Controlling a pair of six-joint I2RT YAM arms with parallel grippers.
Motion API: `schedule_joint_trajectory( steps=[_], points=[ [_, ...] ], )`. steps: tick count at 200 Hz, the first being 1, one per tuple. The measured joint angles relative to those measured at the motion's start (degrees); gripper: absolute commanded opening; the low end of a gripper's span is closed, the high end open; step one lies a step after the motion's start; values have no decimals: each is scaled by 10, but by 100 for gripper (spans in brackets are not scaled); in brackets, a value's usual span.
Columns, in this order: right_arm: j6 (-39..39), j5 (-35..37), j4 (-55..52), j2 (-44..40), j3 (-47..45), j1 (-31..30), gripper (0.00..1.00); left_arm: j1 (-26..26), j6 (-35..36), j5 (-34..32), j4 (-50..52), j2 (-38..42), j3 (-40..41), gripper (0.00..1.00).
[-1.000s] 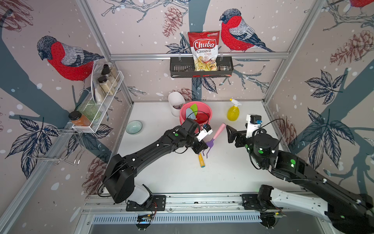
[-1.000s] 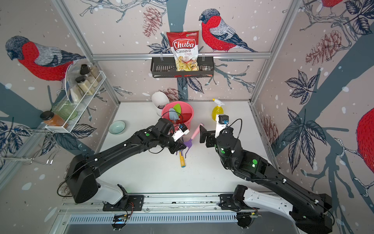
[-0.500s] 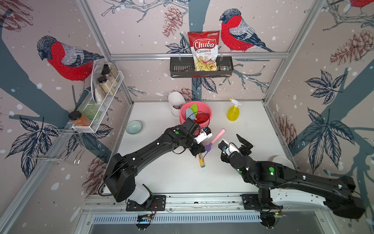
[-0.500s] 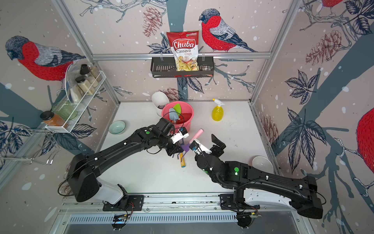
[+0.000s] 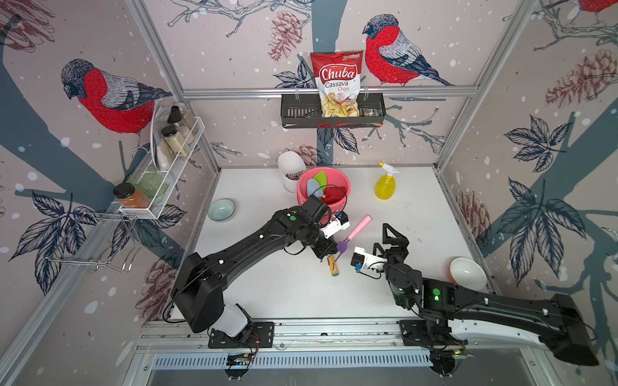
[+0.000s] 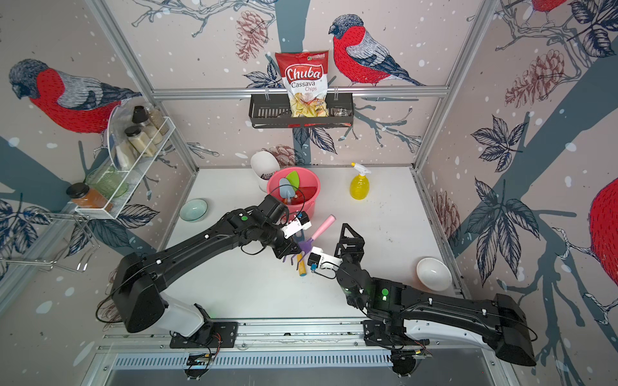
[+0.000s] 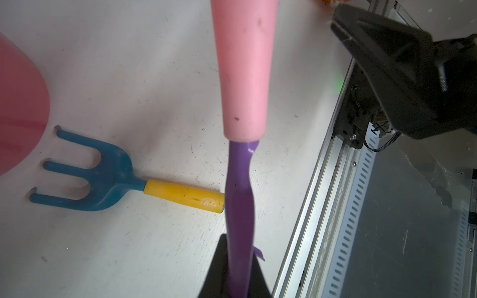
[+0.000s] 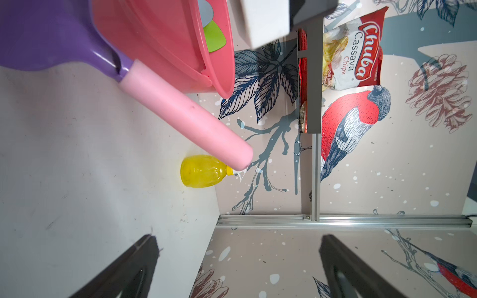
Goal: Organize the gardening tools
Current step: Pick up the gardening tool from the center of the board.
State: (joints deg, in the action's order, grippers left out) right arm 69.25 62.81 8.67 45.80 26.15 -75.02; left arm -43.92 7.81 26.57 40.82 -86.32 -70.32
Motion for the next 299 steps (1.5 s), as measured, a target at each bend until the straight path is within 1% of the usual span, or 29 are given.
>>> schedule_joint_trajectory(
  steps=[32, 97, 128, 178, 209, 229, 241, 274, 299],
  points=[
    [45, -23, 52, -4, -21, 1, 99, -14, 2, -11, 18, -15, -10, 0],
    [54, -80, 88, 15, -45, -2, 99, -37, 14, -27, 49, -31, -34, 0],
    [53, -103, 93, 19, -58, 1, 96, -54, 17, -28, 62, -37, -34, 0],
    [32, -140, 92, 20, -70, 30, 81, -65, 27, -33, 79, -37, -43, 0],
    [23, -160, 92, 21, -78, 54, 76, -66, 31, -32, 85, -33, -49, 0],
    [22, -180, 92, 28, -80, 68, 71, -70, 32, -32, 91, -30, -52, 0],
    [23, -188, 96, 33, -80, 76, 66, -71, 31, -33, 96, -29, -53, 0],
    [24, -209, 121, 43, -81, 91, 48, -73, 31, -41, 107, -29, -53, 0],
    [31, -216, 130, 45, -82, 96, 39, -74, 31, -42, 109, -29, -53, 0]
  ],
)
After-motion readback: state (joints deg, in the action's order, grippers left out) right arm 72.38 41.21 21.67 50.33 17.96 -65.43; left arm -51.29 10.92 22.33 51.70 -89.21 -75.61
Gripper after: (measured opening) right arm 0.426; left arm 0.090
